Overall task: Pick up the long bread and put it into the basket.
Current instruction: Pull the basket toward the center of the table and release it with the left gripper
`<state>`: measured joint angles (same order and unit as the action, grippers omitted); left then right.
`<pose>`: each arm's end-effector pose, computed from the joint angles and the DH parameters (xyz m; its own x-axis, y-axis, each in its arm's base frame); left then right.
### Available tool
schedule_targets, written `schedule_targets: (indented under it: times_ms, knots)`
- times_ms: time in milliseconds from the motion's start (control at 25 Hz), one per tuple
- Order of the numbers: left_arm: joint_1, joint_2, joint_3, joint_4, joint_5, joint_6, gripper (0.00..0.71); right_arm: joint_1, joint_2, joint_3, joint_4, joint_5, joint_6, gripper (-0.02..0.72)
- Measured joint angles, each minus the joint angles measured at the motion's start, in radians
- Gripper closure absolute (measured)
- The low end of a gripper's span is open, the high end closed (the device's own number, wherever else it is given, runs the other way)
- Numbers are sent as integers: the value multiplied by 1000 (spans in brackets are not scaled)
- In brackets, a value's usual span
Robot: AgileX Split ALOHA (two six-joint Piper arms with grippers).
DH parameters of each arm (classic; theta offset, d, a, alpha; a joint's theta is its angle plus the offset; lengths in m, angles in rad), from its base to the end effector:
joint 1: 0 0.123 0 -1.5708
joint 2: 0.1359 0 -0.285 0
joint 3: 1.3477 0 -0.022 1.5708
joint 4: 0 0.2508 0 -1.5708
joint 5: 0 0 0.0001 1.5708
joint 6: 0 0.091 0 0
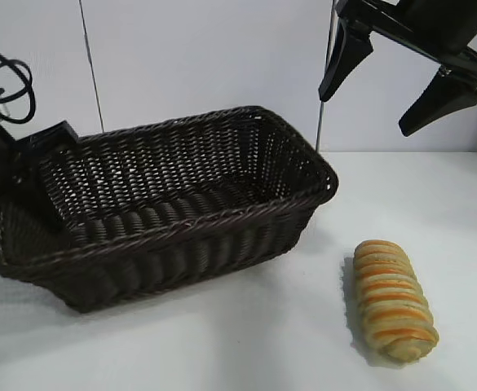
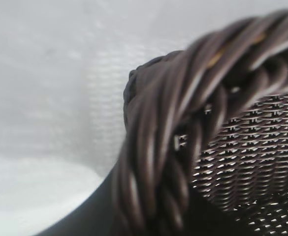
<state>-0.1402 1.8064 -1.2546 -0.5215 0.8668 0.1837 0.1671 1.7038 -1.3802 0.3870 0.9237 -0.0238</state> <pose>0.3548 -0.0850 0.2157 -0.9708 -0.0232 -0.2389 0.0788 0.9093 -0.4086 0.3526 0.0873 0.2822 -0.9298 0.0515 -0.3645 -0.0890 0.9293 0.3583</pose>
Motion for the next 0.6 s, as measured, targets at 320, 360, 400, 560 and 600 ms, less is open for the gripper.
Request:
schedule_targets:
  times_ms: [320, 360, 400, 560, 600]
  knots:
    - [-81, 52, -53, 71, 17, 6, 610, 0, 0, 0, 0, -2, 0, 8]
    - [-87, 76, -53, 70, 17, 6, 610, 0, 0, 0, 1, -2, 0, 8]
    - [-88, 96, -53, 70, 14, 6, 610, 0, 0, 0, 1, -2, 0, 8]
    - [-88, 153, -53, 80, -35, 5, 610, 0, 0, 0, 2, -2, 0, 8]
    - [-88, 159, -53, 80, -45, 5, 610, 0, 0, 0, 2, -2, 0, 8]
